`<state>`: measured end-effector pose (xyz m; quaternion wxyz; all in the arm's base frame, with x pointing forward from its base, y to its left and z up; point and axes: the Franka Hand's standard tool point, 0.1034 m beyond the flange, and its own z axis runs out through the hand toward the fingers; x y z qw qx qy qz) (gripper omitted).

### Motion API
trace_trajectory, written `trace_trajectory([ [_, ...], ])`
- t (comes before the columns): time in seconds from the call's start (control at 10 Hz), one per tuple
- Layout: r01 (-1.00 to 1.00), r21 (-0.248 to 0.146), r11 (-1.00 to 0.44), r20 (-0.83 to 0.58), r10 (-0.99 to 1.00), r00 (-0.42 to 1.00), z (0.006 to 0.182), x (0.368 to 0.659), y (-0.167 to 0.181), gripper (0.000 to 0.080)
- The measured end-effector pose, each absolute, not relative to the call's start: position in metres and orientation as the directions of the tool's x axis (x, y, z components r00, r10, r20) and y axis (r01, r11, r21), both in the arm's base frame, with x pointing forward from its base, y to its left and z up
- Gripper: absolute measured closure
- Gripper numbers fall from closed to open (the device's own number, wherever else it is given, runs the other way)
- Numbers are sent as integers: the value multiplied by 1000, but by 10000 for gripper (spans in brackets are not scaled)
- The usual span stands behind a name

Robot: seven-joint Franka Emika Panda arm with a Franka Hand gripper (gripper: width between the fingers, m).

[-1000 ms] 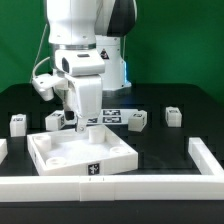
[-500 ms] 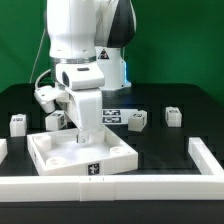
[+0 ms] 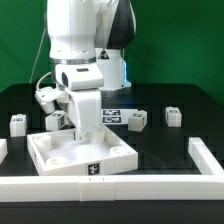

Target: Assemble one leg

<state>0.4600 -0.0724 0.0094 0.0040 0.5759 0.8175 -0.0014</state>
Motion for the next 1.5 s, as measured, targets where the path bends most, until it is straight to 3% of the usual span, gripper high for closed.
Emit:
trace_trajectory([
  [0.1,942,2,337,-8,942,-337,9,460,-73,630],
  [0.2,942,2,336,-8,942,-336,9,460,-73,742],
  [0.8,944,2,331,-8,944,-331,9,460,-72,742],
  [1.5,995,19,100,10,995,-101,9,475,24,741],
])
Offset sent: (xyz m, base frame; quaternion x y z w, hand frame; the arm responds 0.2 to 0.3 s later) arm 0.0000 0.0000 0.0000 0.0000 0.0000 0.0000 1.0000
